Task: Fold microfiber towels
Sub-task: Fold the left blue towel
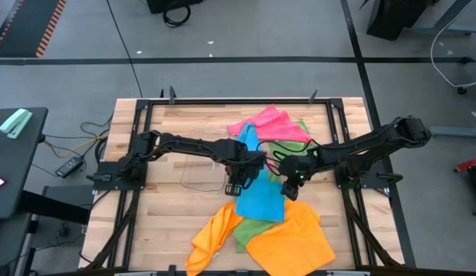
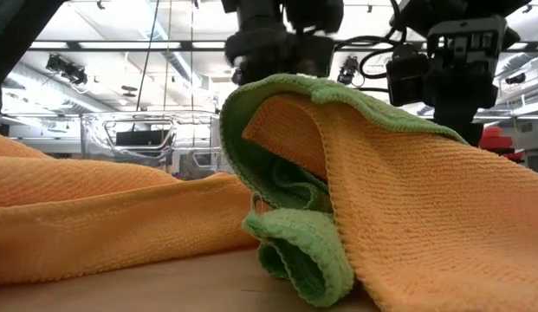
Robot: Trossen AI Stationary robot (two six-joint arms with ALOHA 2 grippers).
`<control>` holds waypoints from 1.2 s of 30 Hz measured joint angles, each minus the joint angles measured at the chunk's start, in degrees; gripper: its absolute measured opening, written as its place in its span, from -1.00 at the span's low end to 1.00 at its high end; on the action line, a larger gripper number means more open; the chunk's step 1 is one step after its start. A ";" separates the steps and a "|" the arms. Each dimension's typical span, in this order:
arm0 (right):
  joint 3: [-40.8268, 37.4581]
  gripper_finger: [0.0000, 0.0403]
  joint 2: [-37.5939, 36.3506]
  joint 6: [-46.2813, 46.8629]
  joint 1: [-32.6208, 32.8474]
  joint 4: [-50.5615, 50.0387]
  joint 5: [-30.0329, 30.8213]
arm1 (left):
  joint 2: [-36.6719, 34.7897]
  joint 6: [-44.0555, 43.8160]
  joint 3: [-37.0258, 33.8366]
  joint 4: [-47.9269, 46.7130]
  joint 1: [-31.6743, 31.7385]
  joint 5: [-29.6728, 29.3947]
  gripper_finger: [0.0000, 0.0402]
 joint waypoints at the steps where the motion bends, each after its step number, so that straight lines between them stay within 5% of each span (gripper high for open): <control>1: 0.00 -0.20 0.00 0.46 0.57 -0.02 1.28 | -0.03 -0.29 0.73 0.19 0.00 0.02 -0.52; 11: 0.00 -0.22 1.01 1.64 4.53 -0.82 12.23 | -0.04 -3.32 3.08 -0.06 0.00 0.00 -0.60; 20: -0.04 -0.23 2.72 3.91 7.01 0.50 13.43 | -0.04 -3.48 3.08 -0.46 -0.04 0.02 -0.58; 29: -0.02 -0.23 3.31 7.05 10.43 -0.21 20.83 | -0.02 -4.42 3.08 -0.66 0.00 0.00 -0.63; 36: -0.04 -0.45 4.72 5.23 10.38 -0.21 20.86 | -0.02 -4.44 3.08 -0.73 0.00 -0.02 -0.60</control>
